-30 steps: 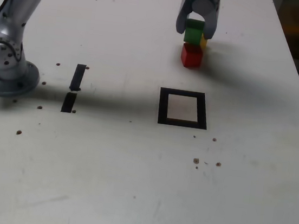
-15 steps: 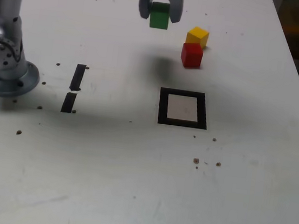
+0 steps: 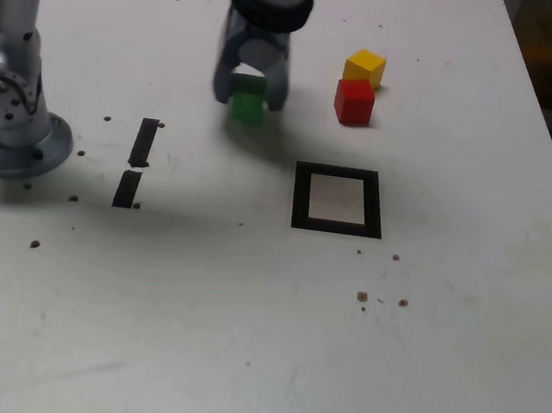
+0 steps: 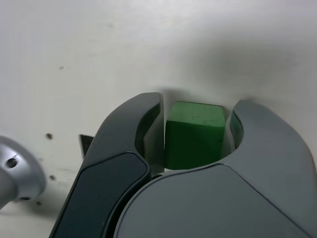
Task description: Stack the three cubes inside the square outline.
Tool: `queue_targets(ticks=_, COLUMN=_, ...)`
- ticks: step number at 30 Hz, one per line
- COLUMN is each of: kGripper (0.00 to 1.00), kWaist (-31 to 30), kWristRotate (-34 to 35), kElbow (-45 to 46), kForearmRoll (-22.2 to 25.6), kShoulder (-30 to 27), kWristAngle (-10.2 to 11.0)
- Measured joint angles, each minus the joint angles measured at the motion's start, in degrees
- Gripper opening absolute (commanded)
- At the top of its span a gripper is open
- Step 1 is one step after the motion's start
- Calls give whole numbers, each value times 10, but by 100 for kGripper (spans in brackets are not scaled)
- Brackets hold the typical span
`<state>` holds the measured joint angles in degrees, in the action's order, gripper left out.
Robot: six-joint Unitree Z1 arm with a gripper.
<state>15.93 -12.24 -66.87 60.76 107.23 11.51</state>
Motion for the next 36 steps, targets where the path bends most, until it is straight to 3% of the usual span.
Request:
queue_targets(ticks=3, kGripper=37, kWaist=0, kWristRotate=4, kElbow=3, kForearmRoll=0, kShoulder=0, kWristAngle=0)
queue_targets(ticks=9, kGripper=86, kWaist=0, kWristRotate=11, kElbow=15, kForearmRoll=-7, kShoulder=2, kWristAngle=-2)
queue_targets(ticks=11, kGripper=95, kWaist=0, kWristRotate=12, kElbow=15, kForearmRoll=-7, kShoulder=2, kWristAngle=-4)
queue_targets(ticks=18, kGripper=100, kWaist=-4, kWristRotate=12, kElbow=-4, kForearmRoll=21, kShoulder=-26, kWristAngle=-16)
queue_targets(ticks=23, kGripper=99, kWaist=-33, kWristRotate=12, kElbow=-91, kForearmRoll=91, kShoulder=-38, kWristAngle=-12)
queue_targets(ticks=30, kGripper=97, kWaist=-40, kWristRotate=4, kElbow=-227, kForearmRoll=169, kShoulder=58, kWristAngle=-8)
queue_targets(ticks=36, kGripper=95, kWaist=-39, kWristRotate=3, kElbow=-338, kForearmRoll=191, kShoulder=136, kWristAngle=-7)
